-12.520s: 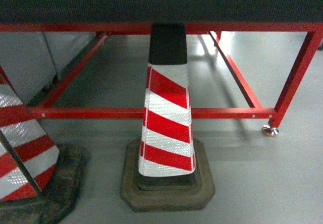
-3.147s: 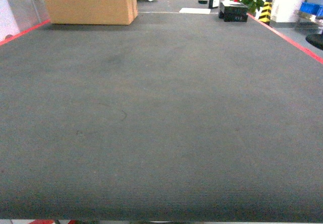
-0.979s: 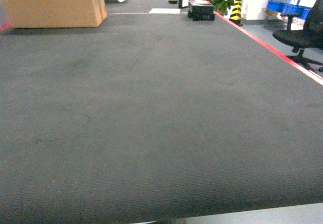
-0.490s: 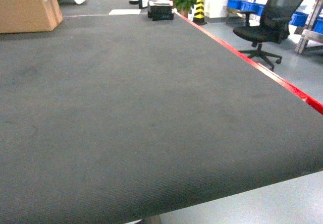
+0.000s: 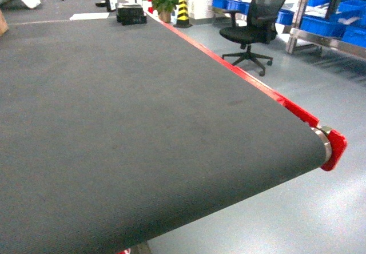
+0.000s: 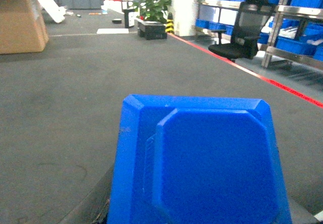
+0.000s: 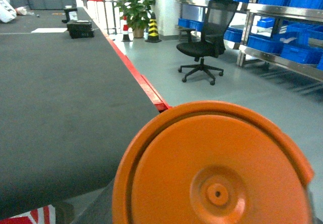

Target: Sort blue parts and orange caps into right shelf containers

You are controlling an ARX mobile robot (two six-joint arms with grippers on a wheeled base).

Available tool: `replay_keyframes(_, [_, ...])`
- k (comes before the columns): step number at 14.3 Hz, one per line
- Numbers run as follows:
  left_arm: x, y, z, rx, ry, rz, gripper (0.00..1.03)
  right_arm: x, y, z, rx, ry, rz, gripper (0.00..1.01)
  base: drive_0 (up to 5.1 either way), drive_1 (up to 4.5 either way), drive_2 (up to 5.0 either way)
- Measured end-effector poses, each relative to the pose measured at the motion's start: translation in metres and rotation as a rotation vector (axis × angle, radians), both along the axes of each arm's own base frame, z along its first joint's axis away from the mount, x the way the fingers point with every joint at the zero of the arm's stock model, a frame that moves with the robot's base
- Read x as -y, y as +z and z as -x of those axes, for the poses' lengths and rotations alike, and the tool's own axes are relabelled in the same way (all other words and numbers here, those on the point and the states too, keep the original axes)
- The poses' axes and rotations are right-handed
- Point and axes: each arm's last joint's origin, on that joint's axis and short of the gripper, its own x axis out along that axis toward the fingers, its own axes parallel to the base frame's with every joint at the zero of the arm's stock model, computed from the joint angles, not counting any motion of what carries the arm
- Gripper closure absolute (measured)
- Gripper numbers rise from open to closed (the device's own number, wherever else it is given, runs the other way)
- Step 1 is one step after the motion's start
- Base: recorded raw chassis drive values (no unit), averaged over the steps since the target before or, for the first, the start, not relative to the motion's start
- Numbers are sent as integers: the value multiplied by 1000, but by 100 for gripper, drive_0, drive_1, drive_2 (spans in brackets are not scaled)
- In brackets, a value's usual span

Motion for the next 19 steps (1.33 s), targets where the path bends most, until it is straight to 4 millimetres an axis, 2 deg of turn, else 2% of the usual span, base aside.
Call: replay_keyframes(19, [0,0,0,0,0,0,59,0,0,0,0,0,0,57,-157,-157,-157])
